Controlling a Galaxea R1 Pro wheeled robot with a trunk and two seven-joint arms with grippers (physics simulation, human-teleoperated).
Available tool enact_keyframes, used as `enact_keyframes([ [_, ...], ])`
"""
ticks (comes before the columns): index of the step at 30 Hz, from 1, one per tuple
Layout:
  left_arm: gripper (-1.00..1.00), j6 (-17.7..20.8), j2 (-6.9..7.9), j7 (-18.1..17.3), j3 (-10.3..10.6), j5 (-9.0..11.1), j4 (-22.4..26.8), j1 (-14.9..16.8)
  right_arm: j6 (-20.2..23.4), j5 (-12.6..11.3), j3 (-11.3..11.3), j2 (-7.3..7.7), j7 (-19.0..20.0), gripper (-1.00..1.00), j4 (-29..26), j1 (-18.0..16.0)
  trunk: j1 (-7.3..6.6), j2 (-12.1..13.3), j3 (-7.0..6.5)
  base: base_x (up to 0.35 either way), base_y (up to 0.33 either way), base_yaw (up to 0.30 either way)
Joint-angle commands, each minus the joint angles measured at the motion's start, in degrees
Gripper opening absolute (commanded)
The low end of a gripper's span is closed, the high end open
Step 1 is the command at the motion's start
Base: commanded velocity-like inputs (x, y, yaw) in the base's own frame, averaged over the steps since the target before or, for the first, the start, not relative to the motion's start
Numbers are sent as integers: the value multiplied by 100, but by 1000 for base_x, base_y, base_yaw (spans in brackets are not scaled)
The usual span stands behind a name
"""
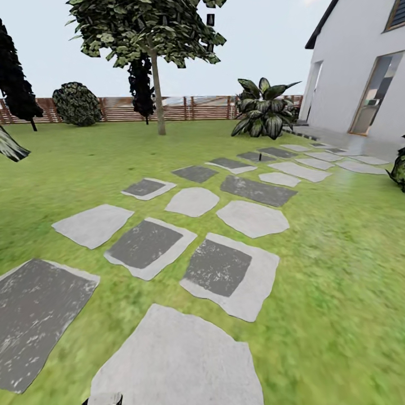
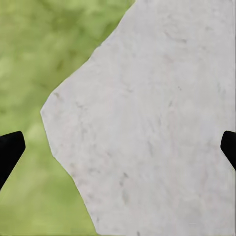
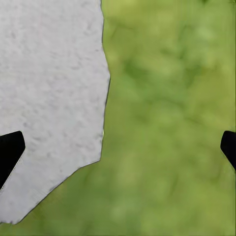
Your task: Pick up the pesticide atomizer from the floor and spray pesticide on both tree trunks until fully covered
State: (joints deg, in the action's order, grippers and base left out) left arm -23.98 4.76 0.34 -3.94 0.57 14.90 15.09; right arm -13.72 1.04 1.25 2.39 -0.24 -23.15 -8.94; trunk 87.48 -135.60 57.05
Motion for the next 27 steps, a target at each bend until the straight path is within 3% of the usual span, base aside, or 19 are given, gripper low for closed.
enact_keyframes([
  [1, 100, -19, -1, 1, -10, 7, -5, 3, -17, 10, 14, 3, -3, 100, 4, -3, 2, -2, 12, 339, 0, 0],
  [13, 100, -19, -2, 1, -10, 8, -13, 3, -17, 10, 13, -1, -3, 100, 4, -3, 2, -2, 96, 339, 0, 0],
  [27, 100, -19, -1, 1, -10, 9, -8, 3, -17, 12, 29, 9, 30, 100, -48, -3, 2, -2, 103, 339, 0, 0],
])
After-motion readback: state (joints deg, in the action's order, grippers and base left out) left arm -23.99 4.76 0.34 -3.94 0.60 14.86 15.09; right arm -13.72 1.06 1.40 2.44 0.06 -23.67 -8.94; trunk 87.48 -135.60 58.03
